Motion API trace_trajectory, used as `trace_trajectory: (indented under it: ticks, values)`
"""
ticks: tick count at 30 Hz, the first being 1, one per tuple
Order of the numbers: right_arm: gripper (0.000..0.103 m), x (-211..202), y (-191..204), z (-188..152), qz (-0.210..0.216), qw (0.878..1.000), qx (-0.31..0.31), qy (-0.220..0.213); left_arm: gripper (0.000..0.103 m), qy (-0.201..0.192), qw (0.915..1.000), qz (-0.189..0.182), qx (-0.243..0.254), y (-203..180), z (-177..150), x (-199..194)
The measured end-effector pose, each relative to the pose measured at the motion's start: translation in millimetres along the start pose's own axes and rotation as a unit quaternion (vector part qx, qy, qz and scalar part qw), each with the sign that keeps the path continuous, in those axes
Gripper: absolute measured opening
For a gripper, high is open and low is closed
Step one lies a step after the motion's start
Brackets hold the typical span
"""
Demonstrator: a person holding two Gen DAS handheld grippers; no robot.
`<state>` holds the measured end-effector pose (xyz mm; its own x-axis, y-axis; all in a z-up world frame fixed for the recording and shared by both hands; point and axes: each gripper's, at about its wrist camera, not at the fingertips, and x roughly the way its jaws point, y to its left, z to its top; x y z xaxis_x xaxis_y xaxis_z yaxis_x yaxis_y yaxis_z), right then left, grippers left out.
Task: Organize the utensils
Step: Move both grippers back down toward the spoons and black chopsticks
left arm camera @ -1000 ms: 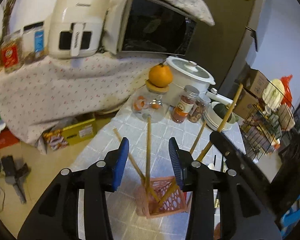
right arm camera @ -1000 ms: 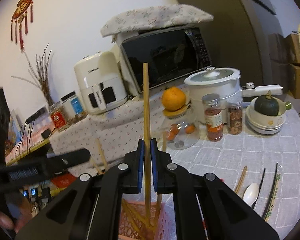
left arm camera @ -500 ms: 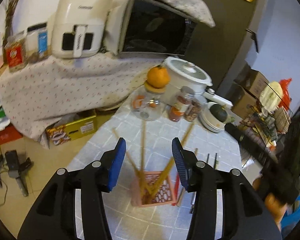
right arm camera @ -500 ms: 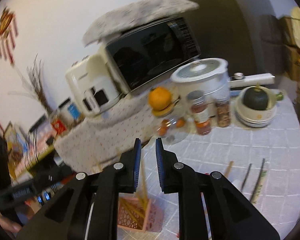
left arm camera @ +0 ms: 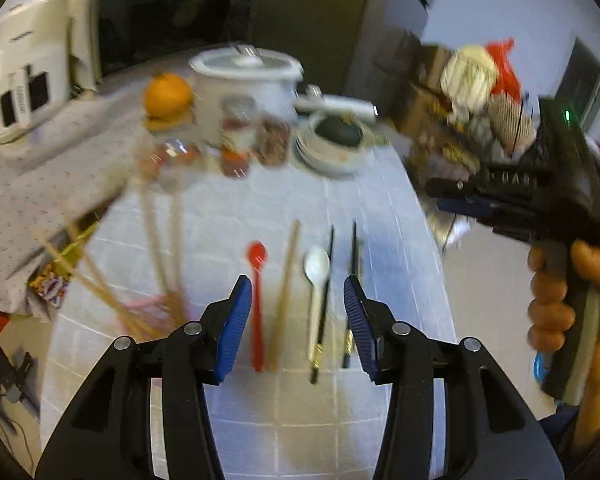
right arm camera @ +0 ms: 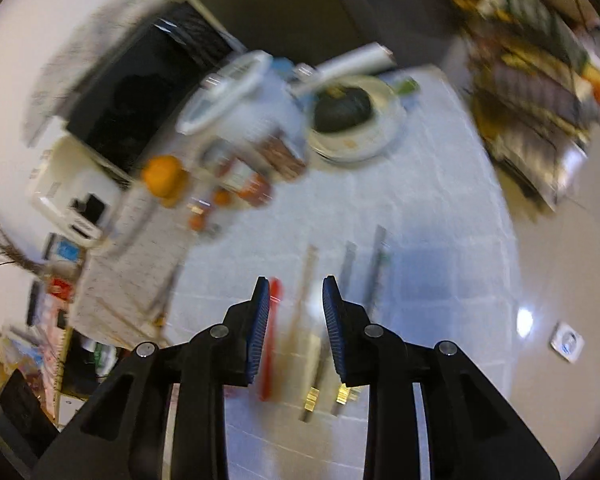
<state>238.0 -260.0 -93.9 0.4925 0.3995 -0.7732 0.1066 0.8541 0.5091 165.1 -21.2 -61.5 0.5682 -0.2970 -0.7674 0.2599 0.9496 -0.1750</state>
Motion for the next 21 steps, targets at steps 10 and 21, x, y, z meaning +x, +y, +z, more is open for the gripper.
trace_trajectory:
  ticks: [10, 21]
  values:
    - [0.029, 9.4, -35.7, -1.1, -0.012, 0.998, 0.046, 0.040, 0.045, 0.095, 0.9954, -0.003, 0.007, -21.2, 9.3, 99.1]
    - [0.029, 11.5, -54.1, 6.6, -0.001, 0.996, 0.077, 0.047, 0.044, 0.151, 0.9849, 0.085, 0.006, -11.9, 17.6, 184.0]
